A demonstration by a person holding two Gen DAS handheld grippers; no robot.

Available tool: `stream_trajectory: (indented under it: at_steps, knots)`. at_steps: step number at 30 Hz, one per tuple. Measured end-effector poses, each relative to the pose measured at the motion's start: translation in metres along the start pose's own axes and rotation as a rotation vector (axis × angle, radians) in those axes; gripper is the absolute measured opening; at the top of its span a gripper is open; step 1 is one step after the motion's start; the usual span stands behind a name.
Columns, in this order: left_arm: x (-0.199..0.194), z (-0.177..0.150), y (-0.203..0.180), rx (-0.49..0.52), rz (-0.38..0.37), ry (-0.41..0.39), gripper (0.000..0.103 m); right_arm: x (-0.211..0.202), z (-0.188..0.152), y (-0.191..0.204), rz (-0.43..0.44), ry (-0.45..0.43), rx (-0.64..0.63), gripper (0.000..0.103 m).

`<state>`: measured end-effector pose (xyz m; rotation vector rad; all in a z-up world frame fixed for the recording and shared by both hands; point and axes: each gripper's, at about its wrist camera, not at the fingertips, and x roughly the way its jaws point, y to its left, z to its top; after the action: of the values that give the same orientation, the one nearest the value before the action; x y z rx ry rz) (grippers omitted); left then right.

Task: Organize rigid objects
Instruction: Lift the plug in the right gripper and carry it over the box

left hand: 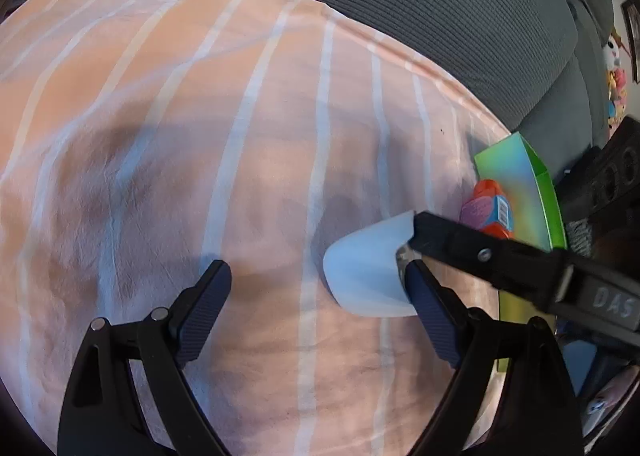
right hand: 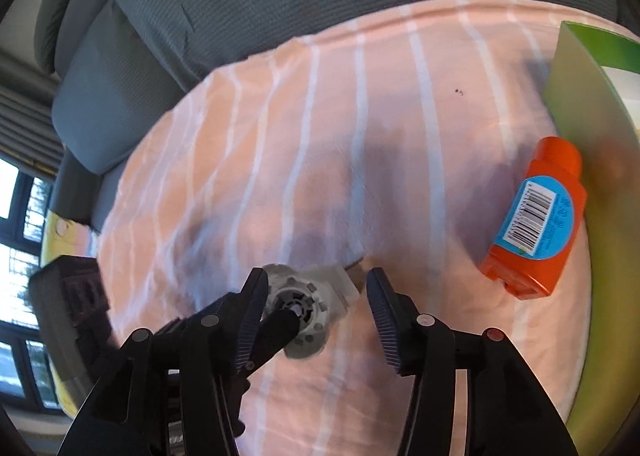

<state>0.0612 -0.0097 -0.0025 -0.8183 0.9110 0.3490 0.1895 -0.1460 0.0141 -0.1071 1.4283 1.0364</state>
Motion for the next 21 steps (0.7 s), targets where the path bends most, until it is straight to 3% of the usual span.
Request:
stream_trajectory:
  at_steps: [3,7,14,21]
  knots:
    - [0.002,-0.002,-0.001,0.010,0.009,-0.012,0.086,0.008,-0.001,-0.006,0.015,0.030,0.021,0.053]
    - [0.004,-0.003,-0.007,0.049,0.027,-0.036,0.074,0.012,-0.005,-0.010,0.069,0.048,0.061,0.053]
    - [0.002,-0.003,-0.012,0.058,-0.072,-0.036,0.034,0.023,-0.010,-0.017,0.138,0.057,0.127,0.055]
    - [-0.002,-0.006,-0.026,0.110,-0.044,-0.062,0.032,0.021,-0.017,-0.026,0.212,0.021,0.175,0.057]
